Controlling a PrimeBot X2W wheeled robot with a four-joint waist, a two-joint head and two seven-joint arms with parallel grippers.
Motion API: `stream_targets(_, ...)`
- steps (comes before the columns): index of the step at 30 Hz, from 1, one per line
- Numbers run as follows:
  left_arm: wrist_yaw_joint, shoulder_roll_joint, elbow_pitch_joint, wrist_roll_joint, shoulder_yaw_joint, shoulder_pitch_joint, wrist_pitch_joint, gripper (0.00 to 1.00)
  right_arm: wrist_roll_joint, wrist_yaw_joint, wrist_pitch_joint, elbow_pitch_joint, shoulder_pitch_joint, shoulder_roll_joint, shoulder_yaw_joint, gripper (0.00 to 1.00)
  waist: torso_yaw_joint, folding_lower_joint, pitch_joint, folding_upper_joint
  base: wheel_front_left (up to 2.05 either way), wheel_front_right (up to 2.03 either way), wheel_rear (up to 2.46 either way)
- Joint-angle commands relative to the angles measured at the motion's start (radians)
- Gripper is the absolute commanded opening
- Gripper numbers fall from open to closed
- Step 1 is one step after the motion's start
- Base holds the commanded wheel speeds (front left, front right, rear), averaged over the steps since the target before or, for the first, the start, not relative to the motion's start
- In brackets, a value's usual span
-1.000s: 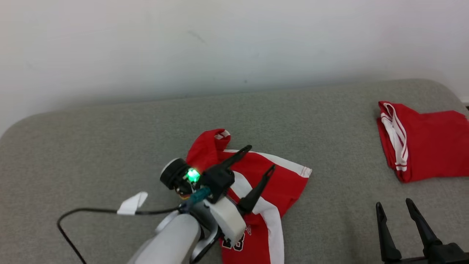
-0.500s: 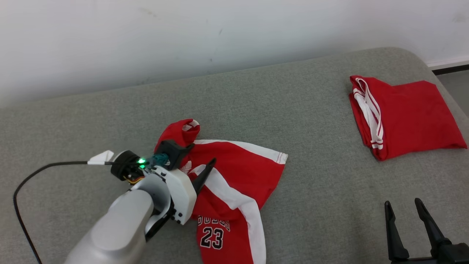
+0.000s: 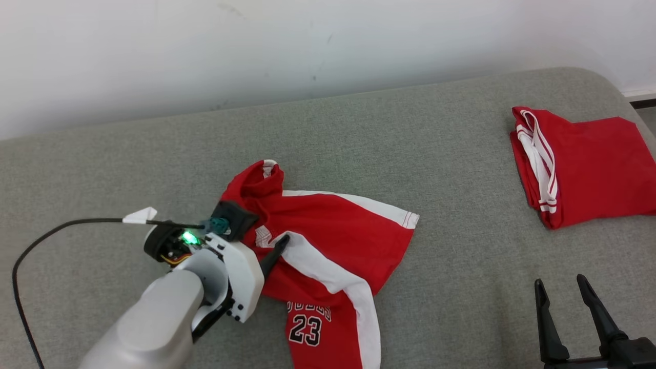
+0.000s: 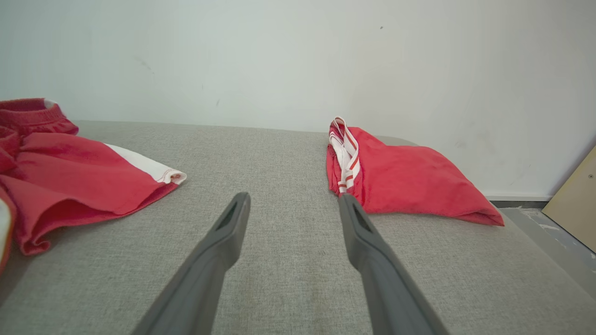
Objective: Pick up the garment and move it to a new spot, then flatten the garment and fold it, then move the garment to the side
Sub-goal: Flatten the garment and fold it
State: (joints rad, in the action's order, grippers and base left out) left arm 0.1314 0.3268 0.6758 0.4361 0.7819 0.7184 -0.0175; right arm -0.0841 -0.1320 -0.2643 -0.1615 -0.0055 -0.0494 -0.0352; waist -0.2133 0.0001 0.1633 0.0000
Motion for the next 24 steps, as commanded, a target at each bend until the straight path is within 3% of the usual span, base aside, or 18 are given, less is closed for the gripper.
stream_targets(1, -0.002, 0.006, 0.008, 0.013, 0.012, 0.0, -0.012, 1.0, 0.007, 0.003, 0.001, 0.0, -0.005, -0.002, 0.003, 1.0, 0.0, -0.0001, 0.007, 0.0, 0.0, 0.0, 0.0)
stream_targets(12, -0.002, 0.028, 0.062, 0.051, 0.055, 0.053, -0.058, 1.0, -0.001, 0.003, 0.001, 0.012, -0.037, -0.002, 0.007, 1.0, -0.017, -0.0001, 0.089, 0.0, 0.0, 0.0, 0.0)
stream_targets(13, -0.002, 0.029, 0.072, 0.052, 0.056, 0.058, -0.062, 0.91, -0.002, 0.003, 0.001, 0.012, -0.038, -0.002, 0.006, 1.0, -0.017, -0.0001, 0.094, 0.0, 0.0, 0.0, 0.0)
stream_targets(14, -0.002, 0.03, 0.083, 0.056, 0.061, 0.059, -0.069, 0.46, -0.002, 0.003, 0.001, 0.011, -0.038, -0.002, 0.006, 1.0, -0.018, -0.0001, 0.098, 0.0, 0.0, 0.0, 0.0)
stream_targets(15, -0.002, 0.028, 0.091, 0.063, 0.066, 0.058, -0.075, 0.09, -0.003, 0.003, 0.001, 0.01, -0.039, -0.002, 0.005, 1.0, -0.018, -0.0001, 0.101, 0.0, 0.0, 0.0, 0.0)
stream_targets(16, -0.002, 0.025, 0.095, 0.071, 0.07, 0.056, -0.08, 0.0, -0.004, 0.003, 0.001, 0.009, -0.04, -0.002, 0.004, 1.0, -0.018, -0.0001, 0.103, 0.0, 0.0, 0.0, 0.0)
stream_targets(24, -0.004, -0.005, 0.064, 0.156, 0.038, 0.097, -0.054, 0.0, -0.006, 0.003, 0.001, -0.003, -0.038, -0.002, 0.001, 1.0, -0.003, -0.0001, 0.086, 0.0, 0.0, 0.0, 0.0)
